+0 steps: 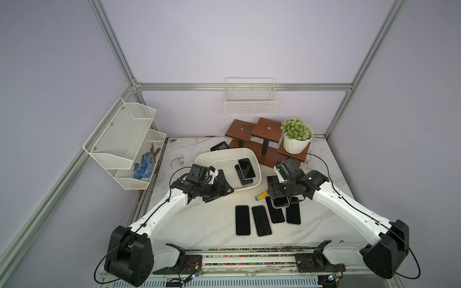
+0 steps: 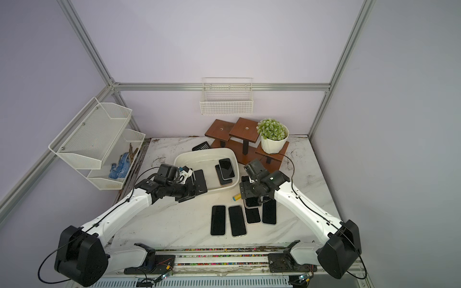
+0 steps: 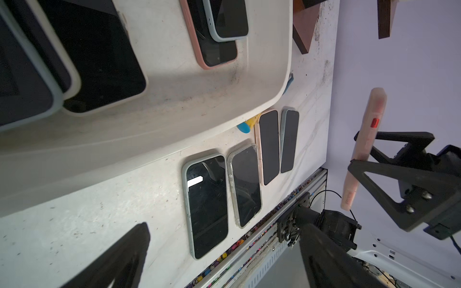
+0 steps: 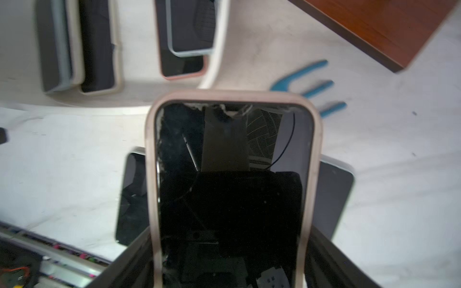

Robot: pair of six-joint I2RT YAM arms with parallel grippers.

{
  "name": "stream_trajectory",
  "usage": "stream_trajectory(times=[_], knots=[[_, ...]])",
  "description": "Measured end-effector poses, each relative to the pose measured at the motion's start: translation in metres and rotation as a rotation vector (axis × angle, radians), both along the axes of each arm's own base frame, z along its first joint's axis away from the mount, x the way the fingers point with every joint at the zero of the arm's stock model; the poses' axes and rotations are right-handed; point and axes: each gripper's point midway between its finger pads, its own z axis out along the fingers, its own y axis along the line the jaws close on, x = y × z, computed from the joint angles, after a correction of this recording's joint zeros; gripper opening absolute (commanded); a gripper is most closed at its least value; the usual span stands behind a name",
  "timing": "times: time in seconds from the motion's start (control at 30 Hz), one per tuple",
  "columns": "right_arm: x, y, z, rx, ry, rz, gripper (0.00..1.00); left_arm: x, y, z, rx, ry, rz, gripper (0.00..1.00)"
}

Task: Take the phone out of the storage box
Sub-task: Place the phone at the center of the board.

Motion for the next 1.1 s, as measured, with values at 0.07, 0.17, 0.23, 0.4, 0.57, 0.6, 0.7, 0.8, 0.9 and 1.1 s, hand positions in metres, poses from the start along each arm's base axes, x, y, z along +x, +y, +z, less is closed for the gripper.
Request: stream_trajectory(times=[0.07, 0.17, 0.23, 0.4, 0.57, 0.6, 0.7, 0.8, 0.9, 1.1], knots=[[-0.008, -0.027, -0.014, -0.052, 0.023, -0.068, 0.55, -0.001, -0.009, -0.008, 0.004, 0.023, -0.03, 0.97], [-0.015, -0.06, -0.034, -0.11, 0.075, -0.169, 0.55, 0.0, -0.016, -0.012, 0.003, 0.037, -0.048, 0.97], [-0.017, -0.08, -0.046, -0.149, 0.116, -0.238, 0.56, 0.003, -0.018, -0.009, 0.001, 0.03, -0.052, 0.97], [-0.013, -0.115, -0.07, -0.235, 0.22, -0.376, 0.55, 0.012, -0.022, 0.007, -0.008, -0.023, -0.068, 0.97], [-0.008, -0.142, -0.088, -0.268, 0.313, -0.478, 0.56, 0.013, -0.022, 0.01, 0.0, -0.04, -0.083, 0.98], [-0.005, -0.147, -0.089, -0.268, 0.323, -0.495, 0.56, 0.012, -0.021, 0.009, 0.003, -0.035, -0.085, 0.98], [0.01, -0.156, -0.089, -0.277, 0.332, -0.516, 0.56, 0.01, -0.02, 0.008, 0.008, -0.031, -0.085, 0.98], [0.032, -0.162, -0.091, -0.297, 0.337, -0.506, 0.57, 0.01, -0.02, 0.007, 0.011, -0.027, -0.085, 0.98], [0.049, -0.166, -0.1, -0.342, 0.353, -0.458, 0.57, 0.009, -0.019, 0.007, 0.016, -0.025, -0.083, 0.98], [0.056, -0.18, -0.125, -0.473, 0.418, -0.344, 0.56, 0.008, -0.015, 0.011, 0.026, -0.039, -0.073, 0.98]])
